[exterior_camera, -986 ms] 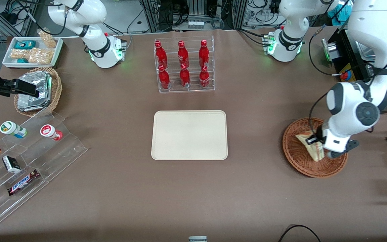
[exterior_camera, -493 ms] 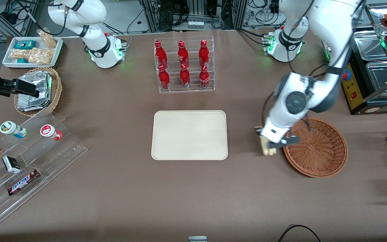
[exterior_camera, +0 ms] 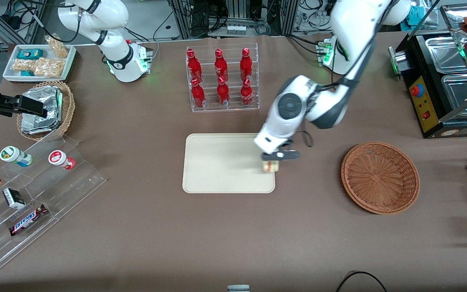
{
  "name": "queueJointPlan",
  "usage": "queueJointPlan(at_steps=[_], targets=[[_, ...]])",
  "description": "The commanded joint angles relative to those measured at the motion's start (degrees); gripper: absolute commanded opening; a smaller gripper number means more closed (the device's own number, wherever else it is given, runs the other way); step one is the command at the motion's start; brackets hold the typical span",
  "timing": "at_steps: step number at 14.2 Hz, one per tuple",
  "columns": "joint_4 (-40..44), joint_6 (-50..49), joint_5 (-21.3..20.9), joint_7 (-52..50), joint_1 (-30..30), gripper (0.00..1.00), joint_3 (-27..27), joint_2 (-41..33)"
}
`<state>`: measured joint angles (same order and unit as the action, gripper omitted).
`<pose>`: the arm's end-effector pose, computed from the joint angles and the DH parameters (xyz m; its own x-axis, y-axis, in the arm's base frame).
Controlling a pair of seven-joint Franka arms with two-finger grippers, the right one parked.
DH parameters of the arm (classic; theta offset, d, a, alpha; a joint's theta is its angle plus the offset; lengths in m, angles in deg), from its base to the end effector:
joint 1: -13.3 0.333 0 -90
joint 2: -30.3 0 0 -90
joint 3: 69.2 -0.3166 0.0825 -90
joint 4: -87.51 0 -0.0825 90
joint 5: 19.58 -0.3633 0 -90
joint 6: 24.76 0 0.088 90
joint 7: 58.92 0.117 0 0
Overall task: Place sandwich from basket to tray
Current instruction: 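Carry the sandwich with the left gripper over the cream tray and lower it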
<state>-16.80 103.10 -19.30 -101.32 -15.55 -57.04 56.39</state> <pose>0.4789 -0.4041 0.2934 0.9948 0.0444 -0.0912 0.0488 -0.9977 0.0472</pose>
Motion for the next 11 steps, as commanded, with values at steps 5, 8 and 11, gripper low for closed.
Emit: queueJointPlan(at_steps=[5,8,11], targets=[[20.0,-4.8,-0.5,-5.8,-8.5,0.18,-0.7,15.8],[22.9,-5.1,-0.9,-5.9,-10.3,0.29,-1.0,18.6],[23.0,-5.6,-1.9,-6.0,-10.3,0.63,-1.0,19.1]])
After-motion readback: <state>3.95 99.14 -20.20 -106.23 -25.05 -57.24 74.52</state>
